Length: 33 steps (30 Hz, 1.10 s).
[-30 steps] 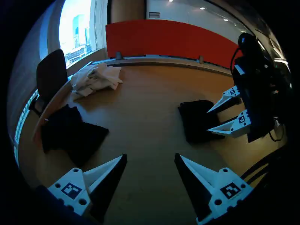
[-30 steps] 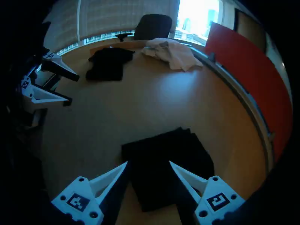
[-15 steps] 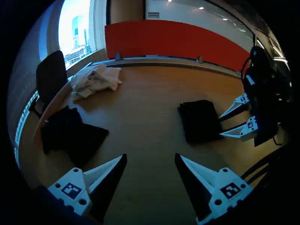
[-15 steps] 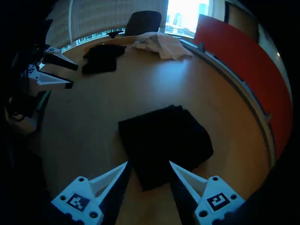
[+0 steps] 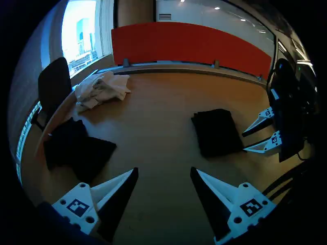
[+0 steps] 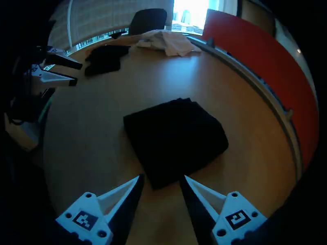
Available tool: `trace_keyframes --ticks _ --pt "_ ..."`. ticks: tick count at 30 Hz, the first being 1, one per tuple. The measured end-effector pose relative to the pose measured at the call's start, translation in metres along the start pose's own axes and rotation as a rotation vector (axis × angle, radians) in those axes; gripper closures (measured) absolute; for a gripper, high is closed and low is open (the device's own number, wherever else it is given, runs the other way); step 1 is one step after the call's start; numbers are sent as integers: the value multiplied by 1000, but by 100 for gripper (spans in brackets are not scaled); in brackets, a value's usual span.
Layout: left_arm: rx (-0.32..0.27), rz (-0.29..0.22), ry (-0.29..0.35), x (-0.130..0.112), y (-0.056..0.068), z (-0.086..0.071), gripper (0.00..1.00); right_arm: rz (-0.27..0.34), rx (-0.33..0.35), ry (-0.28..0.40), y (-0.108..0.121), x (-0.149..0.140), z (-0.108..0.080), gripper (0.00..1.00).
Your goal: Fold towel
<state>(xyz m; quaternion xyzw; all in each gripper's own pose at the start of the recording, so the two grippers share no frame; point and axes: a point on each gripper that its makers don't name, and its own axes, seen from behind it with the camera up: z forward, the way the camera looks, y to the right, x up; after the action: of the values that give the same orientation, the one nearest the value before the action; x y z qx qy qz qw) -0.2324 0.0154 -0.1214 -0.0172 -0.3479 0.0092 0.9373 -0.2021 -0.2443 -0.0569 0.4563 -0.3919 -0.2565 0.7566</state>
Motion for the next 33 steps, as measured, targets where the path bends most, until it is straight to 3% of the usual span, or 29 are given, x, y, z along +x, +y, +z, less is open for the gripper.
trace_keyframes --ticks 9,17,25,33 --pt "-5 1 1 0 2 1 6 36 20 -29 -6 -16 7 37" --pt "-7 7 1 1 3 2 6 67 21 -31 -5 -18 11 59" --pt "-6 7 -1 1 1 3 6 78 23 -30 -6 -19 12 88" --pt "-9 5 -3 -1 3 4 6 78 15 -28 -2 -18 8 93"
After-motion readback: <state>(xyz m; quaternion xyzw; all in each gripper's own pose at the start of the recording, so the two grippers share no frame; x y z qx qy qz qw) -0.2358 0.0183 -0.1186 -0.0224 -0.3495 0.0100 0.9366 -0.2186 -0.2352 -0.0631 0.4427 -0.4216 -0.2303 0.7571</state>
